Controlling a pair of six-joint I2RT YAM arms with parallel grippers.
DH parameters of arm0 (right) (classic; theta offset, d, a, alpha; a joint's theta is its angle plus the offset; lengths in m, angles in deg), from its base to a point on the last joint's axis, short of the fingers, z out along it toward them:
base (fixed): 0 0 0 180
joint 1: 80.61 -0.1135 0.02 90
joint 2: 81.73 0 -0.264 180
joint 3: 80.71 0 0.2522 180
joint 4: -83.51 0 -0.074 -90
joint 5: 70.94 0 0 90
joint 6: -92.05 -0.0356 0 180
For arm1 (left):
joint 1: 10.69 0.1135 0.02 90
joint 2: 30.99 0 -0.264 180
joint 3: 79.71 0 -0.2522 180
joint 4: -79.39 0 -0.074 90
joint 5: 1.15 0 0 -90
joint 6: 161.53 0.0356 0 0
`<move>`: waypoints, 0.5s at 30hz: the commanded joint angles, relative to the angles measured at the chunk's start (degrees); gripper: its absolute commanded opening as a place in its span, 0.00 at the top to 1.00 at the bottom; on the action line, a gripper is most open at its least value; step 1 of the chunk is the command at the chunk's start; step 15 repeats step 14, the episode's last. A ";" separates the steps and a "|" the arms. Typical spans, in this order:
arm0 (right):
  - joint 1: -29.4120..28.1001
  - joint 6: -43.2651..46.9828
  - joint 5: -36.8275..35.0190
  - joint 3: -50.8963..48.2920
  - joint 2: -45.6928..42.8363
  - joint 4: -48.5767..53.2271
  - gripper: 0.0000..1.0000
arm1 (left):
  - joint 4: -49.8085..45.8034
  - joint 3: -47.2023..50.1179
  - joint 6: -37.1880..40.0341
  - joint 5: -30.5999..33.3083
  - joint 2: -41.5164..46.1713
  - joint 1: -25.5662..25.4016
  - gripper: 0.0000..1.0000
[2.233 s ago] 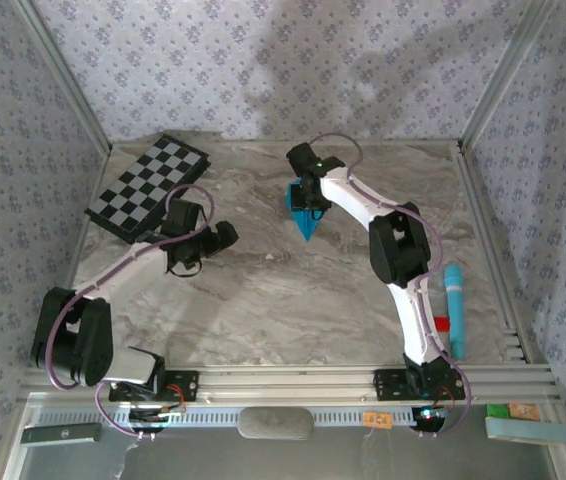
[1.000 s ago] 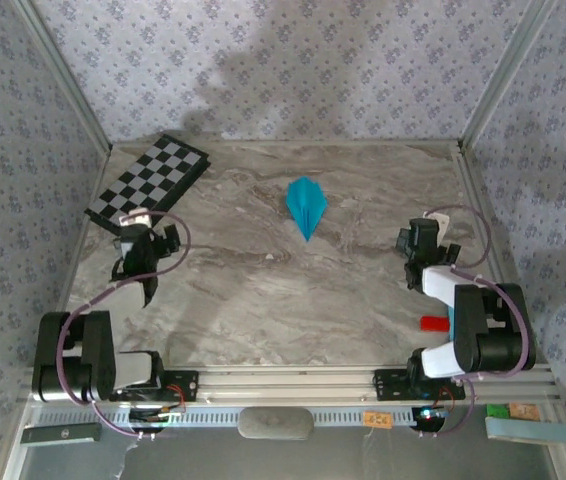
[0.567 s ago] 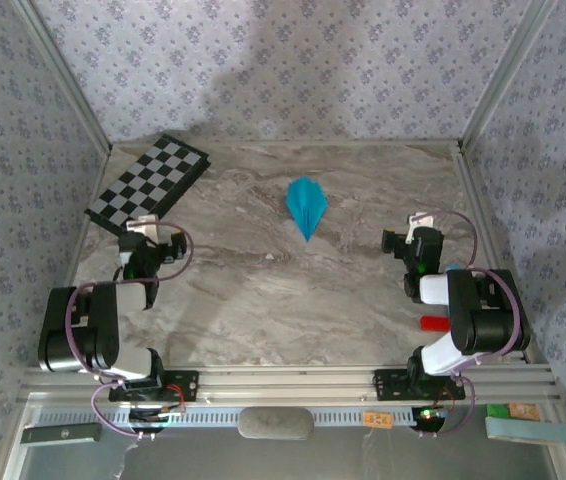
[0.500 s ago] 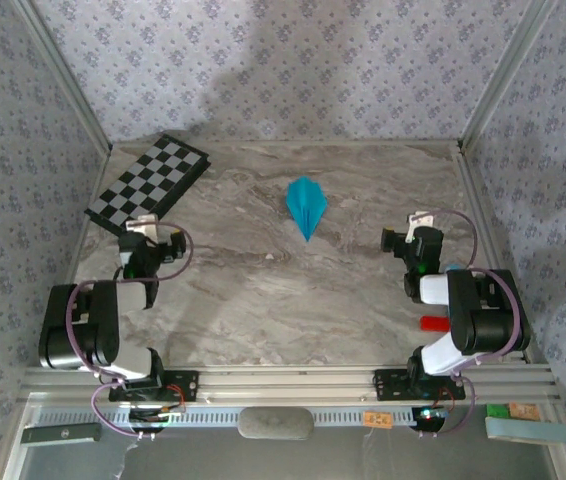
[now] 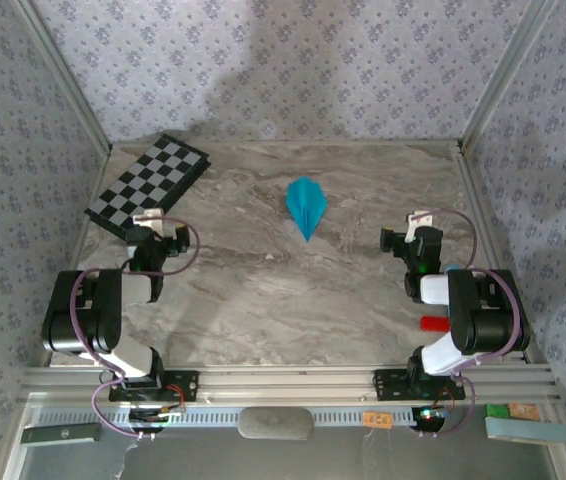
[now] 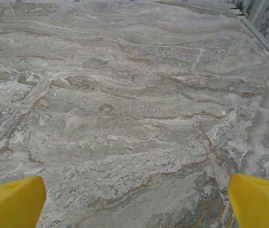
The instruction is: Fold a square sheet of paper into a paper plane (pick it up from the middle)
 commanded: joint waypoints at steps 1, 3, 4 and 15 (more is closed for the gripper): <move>0.41 0.68 0.65 0.70 0.41 -1.09 0.00 | 0.08 -0.90 0.85 1.33 -0.32 -0.02 0.00; 0.41 0.71 0.72 0.70 0.44 -1.13 0.00 | -0.09 -1.05 0.88 1.18 -0.29 0.04 0.00; 0.42 0.71 0.67 0.74 0.41 -1.13 0.00 | -0.14 -1.05 0.83 1.15 -0.26 0.13 0.00; 0.42 0.72 1.44 0.37 0.32 -1.56 0.00 | -0.36 -1.23 0.75 0.76 -0.43 0.19 0.00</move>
